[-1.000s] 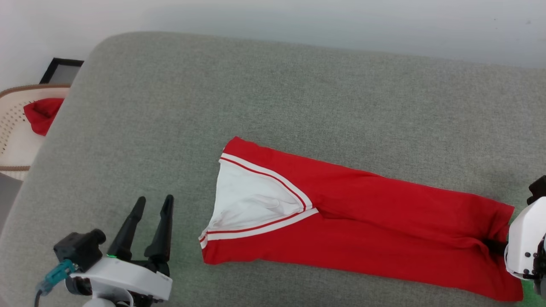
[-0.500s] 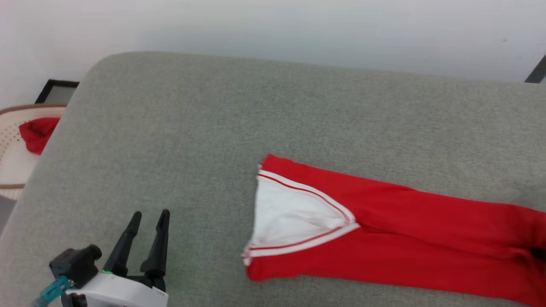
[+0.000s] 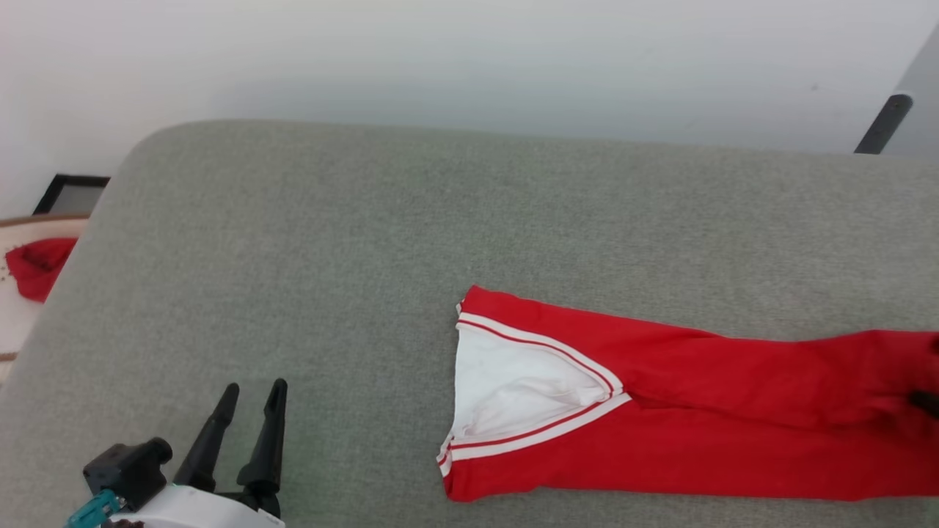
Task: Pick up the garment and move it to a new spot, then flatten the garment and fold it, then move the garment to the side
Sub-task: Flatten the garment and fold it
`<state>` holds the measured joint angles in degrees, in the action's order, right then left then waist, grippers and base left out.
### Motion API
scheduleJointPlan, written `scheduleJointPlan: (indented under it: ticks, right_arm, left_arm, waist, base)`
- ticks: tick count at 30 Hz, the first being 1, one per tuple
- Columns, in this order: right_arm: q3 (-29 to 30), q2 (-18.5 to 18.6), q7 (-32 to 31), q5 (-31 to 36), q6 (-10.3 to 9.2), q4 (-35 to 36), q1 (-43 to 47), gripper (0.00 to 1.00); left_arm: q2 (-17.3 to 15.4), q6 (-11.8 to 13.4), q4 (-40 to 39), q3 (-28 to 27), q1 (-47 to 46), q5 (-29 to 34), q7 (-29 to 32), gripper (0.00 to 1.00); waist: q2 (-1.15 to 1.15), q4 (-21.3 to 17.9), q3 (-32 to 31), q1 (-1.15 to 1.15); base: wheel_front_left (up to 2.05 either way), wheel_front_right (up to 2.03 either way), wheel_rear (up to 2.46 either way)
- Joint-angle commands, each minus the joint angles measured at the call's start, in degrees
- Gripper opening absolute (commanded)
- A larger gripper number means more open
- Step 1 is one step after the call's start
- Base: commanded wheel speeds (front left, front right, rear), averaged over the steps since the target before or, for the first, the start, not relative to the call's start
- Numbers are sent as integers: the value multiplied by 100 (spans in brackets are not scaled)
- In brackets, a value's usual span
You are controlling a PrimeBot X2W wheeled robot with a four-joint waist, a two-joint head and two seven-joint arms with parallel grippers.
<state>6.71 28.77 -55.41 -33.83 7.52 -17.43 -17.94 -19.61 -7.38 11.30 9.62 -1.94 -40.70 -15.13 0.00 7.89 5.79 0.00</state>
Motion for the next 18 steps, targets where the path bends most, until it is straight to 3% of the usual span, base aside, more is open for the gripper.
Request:
scheduleJointPlan:
  ticks: [1,11,18]
  right_arm:
    - [-64,-74,-37,-77,-6,128,80,0]
    - [-916,-672,-358,-373,-6,1555,42,0]
    - [-1675,-1346,-159,-339,-6,1576,-301,0]
  left_arm:
    - [-12,-19,1,-3,57,-15,6,100]
    - [31,-20,103,78,87,-114,6,100]
    - [50,-20,165,183,-12,-160,6,100]
  waist:
    - [0,-72,-85,0]
    - [0,-159,-304,0]
    - [0,-18,-387,0]
  base:
    - [0,0,0]
    - [0,0,0]
    - [0,0,0]
